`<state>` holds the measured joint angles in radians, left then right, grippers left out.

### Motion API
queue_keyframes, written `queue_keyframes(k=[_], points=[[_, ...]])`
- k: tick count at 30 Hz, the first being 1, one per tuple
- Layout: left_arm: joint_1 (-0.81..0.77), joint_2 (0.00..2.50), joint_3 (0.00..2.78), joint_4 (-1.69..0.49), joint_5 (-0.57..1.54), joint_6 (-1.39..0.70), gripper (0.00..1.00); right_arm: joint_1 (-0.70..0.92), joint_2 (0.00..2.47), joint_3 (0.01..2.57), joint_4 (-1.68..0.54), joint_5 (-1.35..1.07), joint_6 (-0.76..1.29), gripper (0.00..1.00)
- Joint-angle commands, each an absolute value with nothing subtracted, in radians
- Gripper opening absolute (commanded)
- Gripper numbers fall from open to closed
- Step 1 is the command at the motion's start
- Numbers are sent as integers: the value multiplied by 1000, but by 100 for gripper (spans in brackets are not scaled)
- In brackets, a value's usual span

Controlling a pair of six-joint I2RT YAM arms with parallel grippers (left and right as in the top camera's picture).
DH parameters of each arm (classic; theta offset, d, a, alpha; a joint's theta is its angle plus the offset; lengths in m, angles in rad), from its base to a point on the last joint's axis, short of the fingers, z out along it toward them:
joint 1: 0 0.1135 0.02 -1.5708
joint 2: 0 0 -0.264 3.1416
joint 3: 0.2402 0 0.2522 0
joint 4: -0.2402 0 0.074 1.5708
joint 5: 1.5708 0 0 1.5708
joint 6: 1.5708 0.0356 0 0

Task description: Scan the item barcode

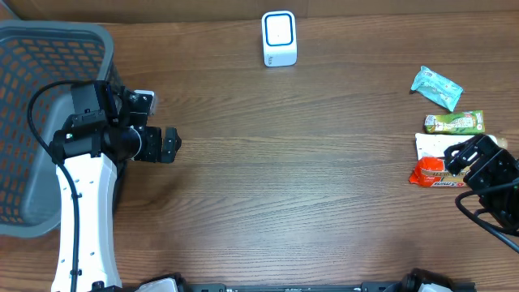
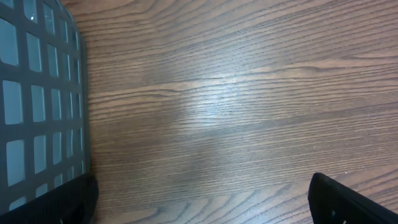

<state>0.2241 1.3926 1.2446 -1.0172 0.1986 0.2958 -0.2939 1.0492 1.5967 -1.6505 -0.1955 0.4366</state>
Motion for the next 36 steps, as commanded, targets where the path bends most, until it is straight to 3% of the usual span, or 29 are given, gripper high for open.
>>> queue_keyframes(k=[1, 9, 17, 36], points=[[222, 1397, 1261, -1017, 207, 315, 99, -290, 1045, 1611, -1649, -208, 430, 100], [222, 1397, 1261, -1017, 207, 315, 100, -277, 1041, 1604, -1565, -215, 409, 100], [222, 1397, 1261, -1017, 207, 315, 100, -91, 901, 1465, -1257, -86, 353, 100], [222, 1397, 1261, -1017, 207, 315, 99, 10, 332, 450, -168, -31, 279, 100]])
